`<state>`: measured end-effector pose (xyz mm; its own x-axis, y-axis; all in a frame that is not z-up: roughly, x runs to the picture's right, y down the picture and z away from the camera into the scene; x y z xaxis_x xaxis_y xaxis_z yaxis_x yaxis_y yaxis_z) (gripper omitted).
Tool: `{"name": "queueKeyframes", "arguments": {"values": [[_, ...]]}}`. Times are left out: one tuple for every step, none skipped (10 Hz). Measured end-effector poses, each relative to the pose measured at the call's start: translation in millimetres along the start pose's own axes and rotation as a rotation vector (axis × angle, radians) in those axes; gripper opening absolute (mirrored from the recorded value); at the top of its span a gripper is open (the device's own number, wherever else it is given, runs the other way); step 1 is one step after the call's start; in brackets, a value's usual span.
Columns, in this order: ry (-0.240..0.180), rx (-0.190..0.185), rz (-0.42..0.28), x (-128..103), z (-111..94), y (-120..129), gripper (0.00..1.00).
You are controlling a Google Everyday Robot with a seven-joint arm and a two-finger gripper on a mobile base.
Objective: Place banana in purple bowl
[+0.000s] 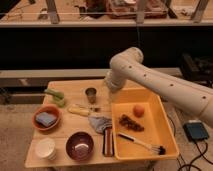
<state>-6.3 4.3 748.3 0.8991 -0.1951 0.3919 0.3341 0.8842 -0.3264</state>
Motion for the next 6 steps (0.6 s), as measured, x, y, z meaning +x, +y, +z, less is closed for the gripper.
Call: {"name": "queueKeyframes", "arguments": {"values": [[-0.009, 0.005, -0.009, -6.9, 7.9, -8.8, 0.65], [-0.010, 0.007, -0.010, -7.8, 9.0, -10.5, 0.65], [-0.009, 0.007, -0.007, -6.1, 8.8, -9.6, 0.65], [-0.009, 0.007, -0.006, -5.9, 8.5, -9.7, 0.65], [-0.012, 0.006, -0.009, -8.4, 9.3, -10.5, 0.65], [-0.013, 0.005, -0.007, -7.7, 10.1, -10.4, 0.65]]}}
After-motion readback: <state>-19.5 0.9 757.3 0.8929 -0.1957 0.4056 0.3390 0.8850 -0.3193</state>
